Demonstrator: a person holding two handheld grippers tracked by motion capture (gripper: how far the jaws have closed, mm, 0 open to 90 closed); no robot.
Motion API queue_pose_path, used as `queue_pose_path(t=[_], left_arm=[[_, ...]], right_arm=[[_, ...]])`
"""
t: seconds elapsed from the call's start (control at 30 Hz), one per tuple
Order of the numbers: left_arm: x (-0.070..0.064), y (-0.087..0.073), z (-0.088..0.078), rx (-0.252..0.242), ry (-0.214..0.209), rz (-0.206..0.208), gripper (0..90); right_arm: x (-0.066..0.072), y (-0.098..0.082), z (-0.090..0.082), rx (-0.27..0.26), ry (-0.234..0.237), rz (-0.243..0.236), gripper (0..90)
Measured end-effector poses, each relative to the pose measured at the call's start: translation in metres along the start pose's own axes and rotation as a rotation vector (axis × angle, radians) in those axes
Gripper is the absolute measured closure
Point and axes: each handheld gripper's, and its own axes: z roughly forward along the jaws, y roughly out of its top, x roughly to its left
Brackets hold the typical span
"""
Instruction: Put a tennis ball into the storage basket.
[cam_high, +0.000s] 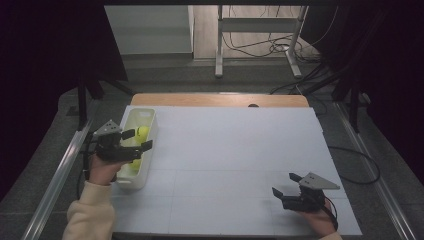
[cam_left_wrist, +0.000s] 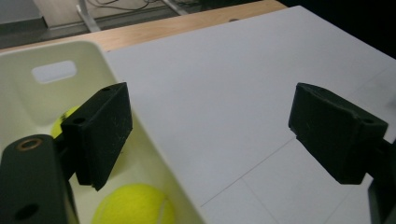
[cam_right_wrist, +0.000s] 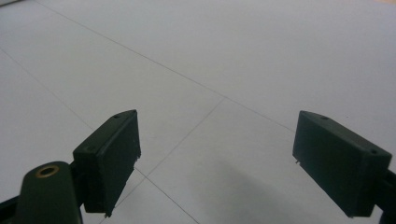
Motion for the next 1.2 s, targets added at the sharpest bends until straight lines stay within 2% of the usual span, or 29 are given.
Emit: queue_pose_path(t=[0.2, 0.5, 0.57, 0.83, 0.93, 1.2], left_arm=[[-0.02, -0.003, 0.003, -0.012, -0.058, 0.038, 14.4], [-0.048, -0.021, 0.002, -0.031, -0.119, 0.074, 14.4], [-0.052, -0.022, 0.005, -0.025, -0.141, 0.087, 14.4], [-0.066, -0.027, 0.015, 0.003, -0.184, 0.112, 14.5], [-0.07, -0.031, 0.017, 0.018, -0.195, 0.123, 14.4], [-0.079, -0.043, 0.026, 0.046, -0.225, 0.121, 14.5]], right_arm=[[0.003, 0.002, 0.0, -0.004, 0.015, -0.016, 15.5], [0.009, 0.004, -0.002, -0.03, 0.045, -0.035, 15.5], [0.011, 0.004, -0.003, -0.039, 0.048, -0.04, 15.5], [0.016, 0.006, -0.004, -0.043, 0.053, -0.062, 15.5], [0.016, 0.006, -0.003, -0.044, 0.058, -0.059, 15.4], [0.016, 0.006, -0.005, -0.056, 0.071, -0.033, 15.5]])
